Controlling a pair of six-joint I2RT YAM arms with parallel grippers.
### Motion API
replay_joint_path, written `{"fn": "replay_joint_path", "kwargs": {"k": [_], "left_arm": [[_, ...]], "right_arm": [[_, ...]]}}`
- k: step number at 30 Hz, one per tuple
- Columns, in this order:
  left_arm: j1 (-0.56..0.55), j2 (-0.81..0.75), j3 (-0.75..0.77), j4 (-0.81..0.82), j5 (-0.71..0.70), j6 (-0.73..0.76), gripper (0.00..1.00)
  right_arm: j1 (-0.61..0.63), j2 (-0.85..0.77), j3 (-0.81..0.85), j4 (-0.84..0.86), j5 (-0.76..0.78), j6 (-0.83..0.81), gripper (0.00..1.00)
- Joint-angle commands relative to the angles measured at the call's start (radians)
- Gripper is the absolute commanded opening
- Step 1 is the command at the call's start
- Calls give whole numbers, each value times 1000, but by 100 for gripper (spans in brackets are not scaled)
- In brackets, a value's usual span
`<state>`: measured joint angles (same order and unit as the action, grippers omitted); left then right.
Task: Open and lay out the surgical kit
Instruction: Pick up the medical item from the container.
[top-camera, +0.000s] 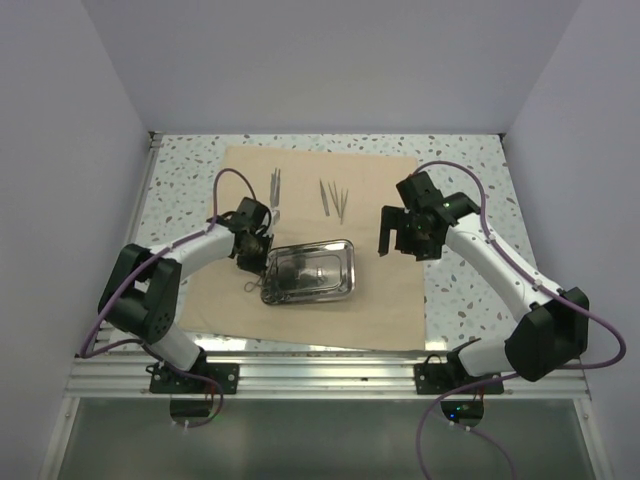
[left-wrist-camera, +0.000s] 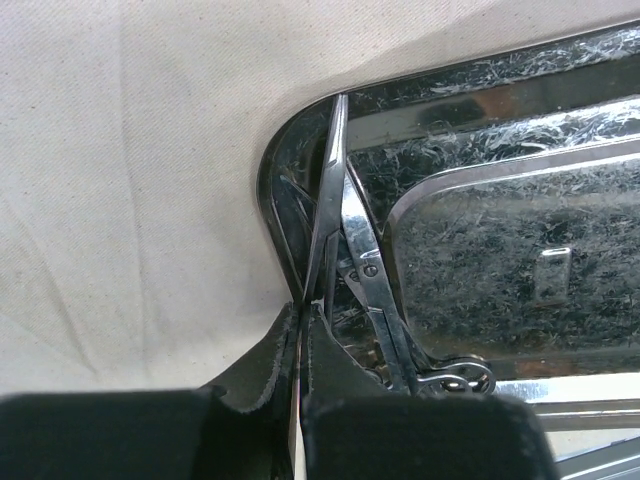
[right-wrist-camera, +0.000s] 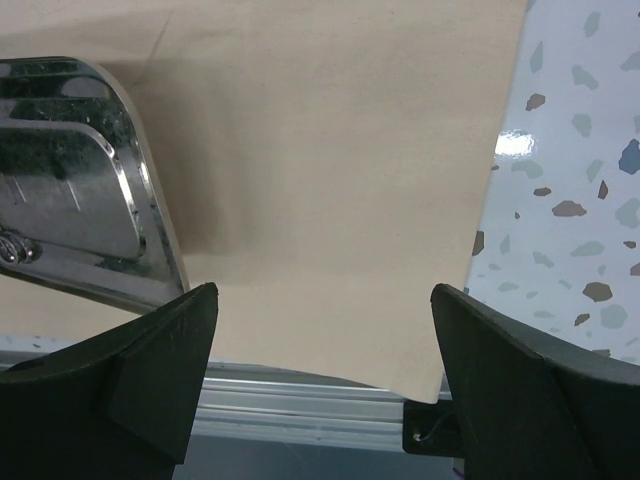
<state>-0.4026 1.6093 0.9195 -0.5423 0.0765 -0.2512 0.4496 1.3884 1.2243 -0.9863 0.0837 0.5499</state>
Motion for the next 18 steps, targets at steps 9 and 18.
{"fn": "replay_joint_path", "kwargs": {"k": [9, 18], "left_arm": [[-5, -44, 128, -88, -26, 0, 0], [-4, -46, 295, -163, -99, 23, 0]], "right_arm": [[-2, -6, 11, 12, -10, 5, 91], [-2, -11, 3, 17, -6, -5, 91]]}}
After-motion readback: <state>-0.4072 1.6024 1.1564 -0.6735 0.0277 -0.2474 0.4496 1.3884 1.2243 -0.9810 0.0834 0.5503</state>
